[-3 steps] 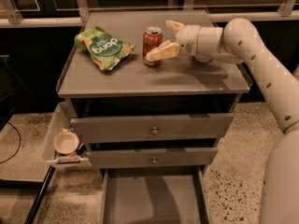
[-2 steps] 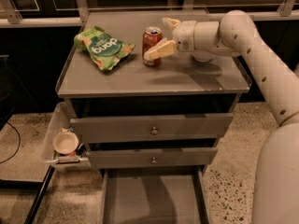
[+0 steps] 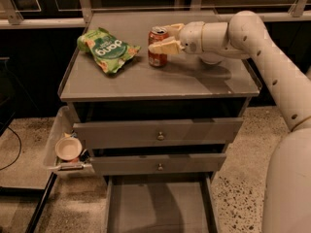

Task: Place coke can into bottom drawer

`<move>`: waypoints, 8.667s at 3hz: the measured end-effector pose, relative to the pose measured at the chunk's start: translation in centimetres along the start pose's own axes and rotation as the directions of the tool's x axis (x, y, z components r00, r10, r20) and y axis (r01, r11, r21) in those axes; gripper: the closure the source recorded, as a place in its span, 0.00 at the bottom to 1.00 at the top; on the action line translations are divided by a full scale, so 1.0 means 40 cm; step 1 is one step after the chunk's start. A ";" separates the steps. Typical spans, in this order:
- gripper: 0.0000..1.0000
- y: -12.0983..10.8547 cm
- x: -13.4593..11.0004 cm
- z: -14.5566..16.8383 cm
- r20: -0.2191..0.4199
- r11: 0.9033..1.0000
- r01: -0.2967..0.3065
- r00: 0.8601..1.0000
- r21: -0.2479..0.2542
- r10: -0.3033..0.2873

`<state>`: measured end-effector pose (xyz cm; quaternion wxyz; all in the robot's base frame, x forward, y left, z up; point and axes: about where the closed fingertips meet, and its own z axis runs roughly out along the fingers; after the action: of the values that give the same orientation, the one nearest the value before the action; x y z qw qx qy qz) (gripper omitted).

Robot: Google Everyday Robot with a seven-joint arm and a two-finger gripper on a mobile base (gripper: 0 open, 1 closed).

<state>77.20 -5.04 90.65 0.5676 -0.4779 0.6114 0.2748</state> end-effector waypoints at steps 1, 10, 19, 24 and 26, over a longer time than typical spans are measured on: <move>0.64 0.000 0.000 0.000 0.000 1.000 0.000 1.000 0.000 0.000; 1.00 0.521 0.096 -0.410 0.004 0.987 0.149 0.989 0.065 -0.149; 1.00 0.692 0.571 -0.391 -0.233 0.961 0.203 0.941 -0.188 -0.245; 1.00 0.892 1.139 -0.221 -0.341 0.891 -0.064 0.934 -0.449 -0.104; 1.00 0.869 1.228 -0.262 -0.431 0.924 -0.104 0.900 -0.368 -0.070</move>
Offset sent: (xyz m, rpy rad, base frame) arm 0.0000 0.0000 0.0000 0.0000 0.0000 0.0000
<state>46.48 -14.00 38.60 0.3096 -0.6230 0.6616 0.2796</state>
